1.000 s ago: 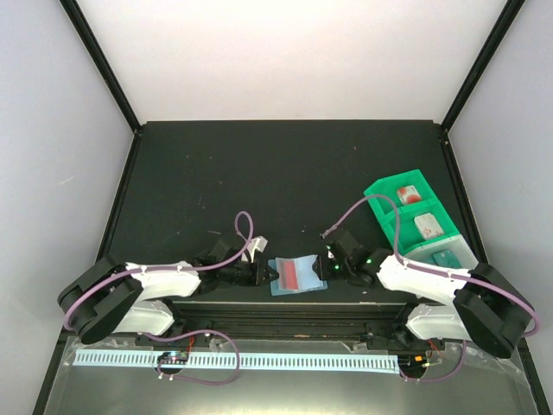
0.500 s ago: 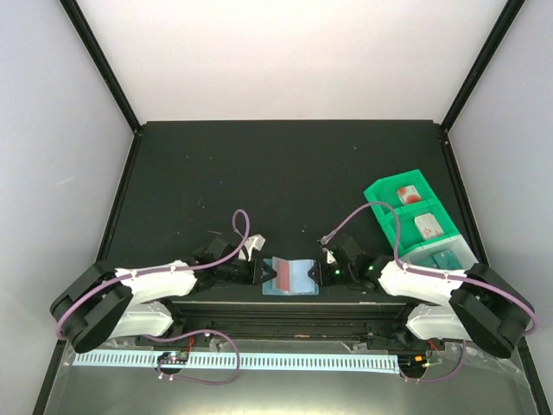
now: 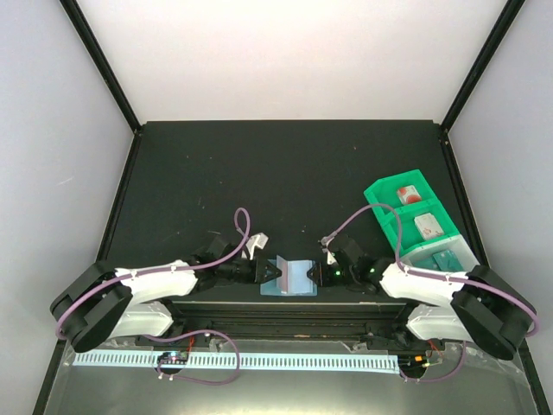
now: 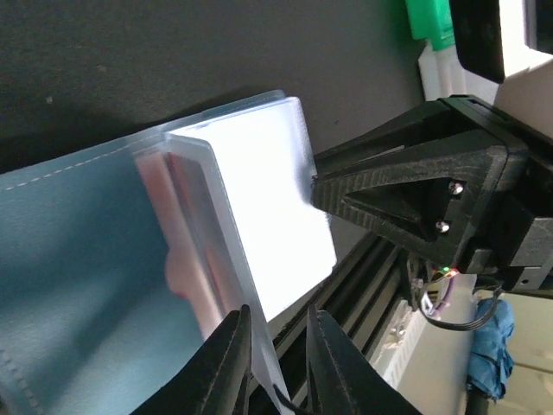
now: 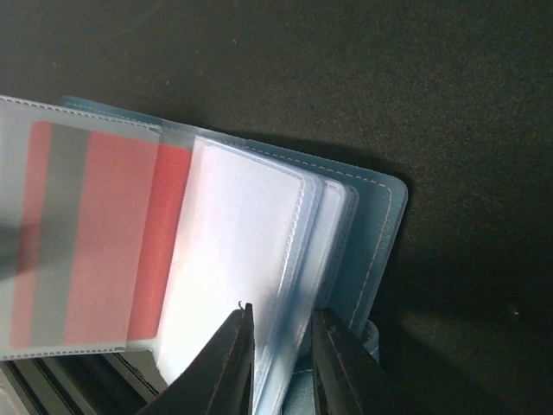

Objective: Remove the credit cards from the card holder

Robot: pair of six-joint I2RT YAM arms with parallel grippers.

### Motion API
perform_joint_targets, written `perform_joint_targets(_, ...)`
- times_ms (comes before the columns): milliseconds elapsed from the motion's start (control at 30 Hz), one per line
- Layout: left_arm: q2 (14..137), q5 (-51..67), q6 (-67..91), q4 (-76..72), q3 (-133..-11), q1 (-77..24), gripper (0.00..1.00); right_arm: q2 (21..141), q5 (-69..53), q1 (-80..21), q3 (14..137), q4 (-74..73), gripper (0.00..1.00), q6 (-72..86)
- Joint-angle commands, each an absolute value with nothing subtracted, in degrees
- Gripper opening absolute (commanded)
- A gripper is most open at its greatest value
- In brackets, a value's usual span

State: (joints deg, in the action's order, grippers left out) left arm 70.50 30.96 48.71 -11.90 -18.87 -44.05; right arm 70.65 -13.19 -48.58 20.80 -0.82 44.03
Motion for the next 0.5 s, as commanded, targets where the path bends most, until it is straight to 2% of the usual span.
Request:
perform_joint_targets(0, 70.83, 32.92, 51.42, -17.57, -21.09, -45.05, 0.22, 67.73, -11.43, -49.00, 19.92, -1.27, 0.21, 44.38)
perform_joint_targets(467, 76.13, 32.78, 55.37, -25.87, -21.46, -48.45, 0.26, 57.42, -5.22, -49.04, 18.73, -5.96, 0.22, 45.68)
